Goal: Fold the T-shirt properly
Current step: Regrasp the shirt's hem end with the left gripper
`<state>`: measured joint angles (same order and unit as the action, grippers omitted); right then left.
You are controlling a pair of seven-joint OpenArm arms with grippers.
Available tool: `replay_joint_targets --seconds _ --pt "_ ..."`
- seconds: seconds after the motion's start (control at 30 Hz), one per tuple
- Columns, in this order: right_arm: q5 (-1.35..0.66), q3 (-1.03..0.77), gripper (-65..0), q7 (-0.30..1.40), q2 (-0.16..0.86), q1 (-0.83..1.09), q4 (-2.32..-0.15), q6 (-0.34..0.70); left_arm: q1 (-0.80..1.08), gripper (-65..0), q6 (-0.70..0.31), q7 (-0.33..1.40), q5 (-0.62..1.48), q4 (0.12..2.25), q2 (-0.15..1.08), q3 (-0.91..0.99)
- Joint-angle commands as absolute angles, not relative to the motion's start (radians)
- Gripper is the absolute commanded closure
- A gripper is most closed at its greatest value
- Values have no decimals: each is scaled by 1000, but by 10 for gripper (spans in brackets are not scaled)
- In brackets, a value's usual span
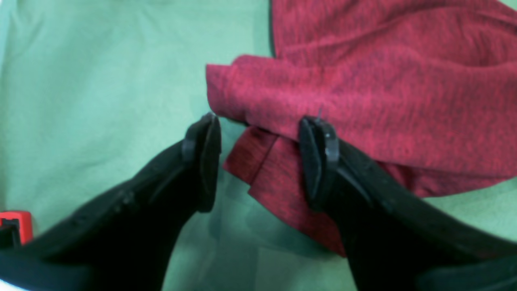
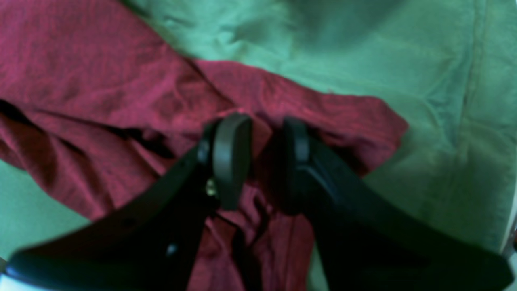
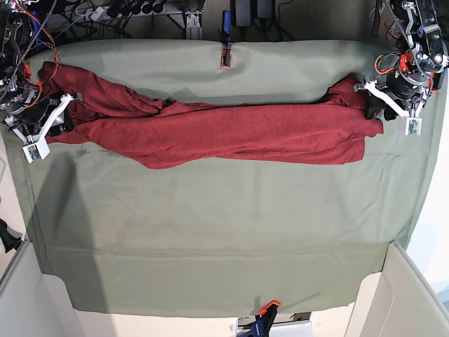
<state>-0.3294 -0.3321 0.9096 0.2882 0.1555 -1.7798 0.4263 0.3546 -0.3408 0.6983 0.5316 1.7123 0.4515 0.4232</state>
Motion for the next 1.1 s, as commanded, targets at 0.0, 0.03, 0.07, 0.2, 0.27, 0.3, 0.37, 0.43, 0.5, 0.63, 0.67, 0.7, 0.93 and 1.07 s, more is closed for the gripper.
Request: replay_joint_targets --seconds 0.0,0.03,0.07,0.2,0.27,0.3,0.37,0.43,0.5,0.63,0.67,0.7,0.93,1.07 --pt "-341 -340 -180 894 305 147 -1793 423 349 -348 -339 686 540 1726 468 432" --pt "-341 -340 -180 894 305 147 -1793 423 349 -348 -316 707 546 1726 468 432" --pt "-341 -340 -180 894 304 147 -1793 423 348 -348 -288 735 554 1726 468 432" --pt "-341 -340 -180 894 305 147 -1793 423 346 -348 -278 763 591 1726 468 432" --pt "-341 -340 -180 894 305 147 -1793 423 346 -348 -302 764 632 1726 468 432" --pt "-341 -340 -180 894 305 147 -1793 423 344 -349 -312 764 645 1725 467 432" --pt "-341 -340 -180 894 305 147 -1793 423 329 -348 -326 772 674 1715 461 432" --pt "-341 -340 -180 895 305 148 -1793 423 302 -348 -326 781 685 1690 448 432" --pt "-341 -340 -180 895 305 150 -1793 423 271 -348 -329 784 700 1653 432 432" --pt "-341 -340 -180 895 305 163 -1793 423 213 -349 -336 787 725 1563 408 432" --pt "-341 -340 -180 895 305 164 -1793 423 199 -348 -338 787 730 1541 402 432" --pt "-341 -340 -180 897 305 164 -1793 423 189 -348 -338 790 735 1524 397 432" --pt "-341 -340 -180 896 305 163 -1793 423 183 -348 -449 821 872 1496 379 432" --pt "-341 -340 -180 897 305 164 -1793 423 183 -348 -466 836 910 1496 371 420"
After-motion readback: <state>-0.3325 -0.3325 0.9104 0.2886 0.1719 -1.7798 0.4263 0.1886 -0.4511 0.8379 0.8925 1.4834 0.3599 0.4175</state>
